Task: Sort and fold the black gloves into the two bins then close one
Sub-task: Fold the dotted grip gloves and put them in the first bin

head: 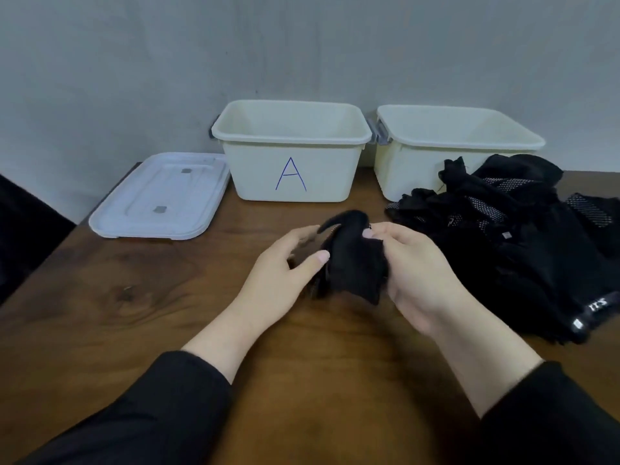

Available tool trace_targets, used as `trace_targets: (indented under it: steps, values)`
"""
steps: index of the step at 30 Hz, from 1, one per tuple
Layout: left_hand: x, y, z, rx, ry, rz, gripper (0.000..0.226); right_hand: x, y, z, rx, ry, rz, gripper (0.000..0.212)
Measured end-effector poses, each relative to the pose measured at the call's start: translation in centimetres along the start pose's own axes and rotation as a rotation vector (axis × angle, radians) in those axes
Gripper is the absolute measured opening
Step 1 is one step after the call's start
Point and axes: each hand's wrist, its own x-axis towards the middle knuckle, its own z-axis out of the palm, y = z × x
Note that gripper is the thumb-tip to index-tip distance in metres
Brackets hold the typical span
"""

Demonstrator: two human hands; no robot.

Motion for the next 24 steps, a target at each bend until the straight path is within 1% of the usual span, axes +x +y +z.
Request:
trace_targets:
  steps: [1,2,4,6,8,9,10,12,13,15,16,17,18,19,20,21,22,24]
  values:
    - [-0.4,0.4,-0.2,-0.057,0.036,-0.033,0.022,-0.3,0.0,-0.1,0.096,-0.056,0.055,0.025]
    - [-0.8,0.8,-0.3,-0.101,0.071,-0.063,0.015,-0.6,0.1,-0.3,0.160,-0.102,0.100,0.025]
    - [-1.6,1.6,-0.6,-0.167,0.126,-0.113,0.017,-1.0,0.2,-0.5,0.237,-0.137,0.161,0.027]
    - [-2.2,2.4,-0.8,-0.272,0.125,-0.174,0.019,-1.6,0.2,-0.6,0.332,-0.189,0.203,0.030]
    - [-2.6,3.3,-1.0,-0.358,0.091,-0.218,0.021,-2.5,-0.3,-0.7,0.383,-0.324,0.232,0.042]
    - [-2.5,3.7,-1.2,-0.347,0.088,-0.225,0.021,-2.9,-0.6,-0.8,0.375,-0.388,0.227,0.046]
    - [-2.3,4.1,-1.5,-0.315,0.097,-0.225,0.020,-3.4,-1.0,-0.9,0.355,-0.447,0.205,0.045]
    - [-1.5,5.0,-2.4,-0.282,0.119,-0.238,0.019,-3.8,-1.7,-0.8,0.279,-0.505,0.119,0.033]
    - [-0.9,5.5,-3.1,-0.288,0.114,-0.254,0.018,-3.9,-1.9,-0.7,0.244,-0.501,0.081,0.032]
    - [0.7,6.7,-4.5,-0.244,0.078,-0.255,0.016,-3.3,-1.8,-0.4,0.177,-0.397,0.044,0.040]
    - [1.8,7.2,-5.1,-0.153,0.069,-0.217,0.014,-2.7,-1.5,0.0,0.122,-0.312,0.046,0.045]
    - [3.1,7.3,-5.7,0.013,0.073,-0.163,0.017,-2.1,-1.0,0.3,0.021,-0.220,0.055,0.054]
    - [4.3,7.3,-6.2,0.263,0.075,-0.094,0.031,-1.5,-0.3,0.6,-0.184,-0.137,0.062,0.066]
    - [5.5,6.7,-6.5,0.544,0.075,-0.015,0.048,-1.1,0.5,0.7,-0.502,-0.076,0.052,0.078]
    - [6.1,5.9,-6.5,0.744,0.072,0.049,0.059,-1.1,1.5,0.6,-0.835,-0.019,0.017,0.086]
    - [6.2,5.0,-6.1,0.841,0.065,0.080,0.061,-1.5,2.6,0.4,-1.101,0.050,-0.070,0.087]
    - [5.4,4.1,-5.5,0.861,0.065,0.080,0.058,-2.2,3.5,0.3,-1.222,0.092,-0.190,0.080]
    - [2.5,2.0,-3.9,0.795,0.092,0.080,0.043,-3.4,4.9,0.2,-1.219,0.047,-0.368,0.060]
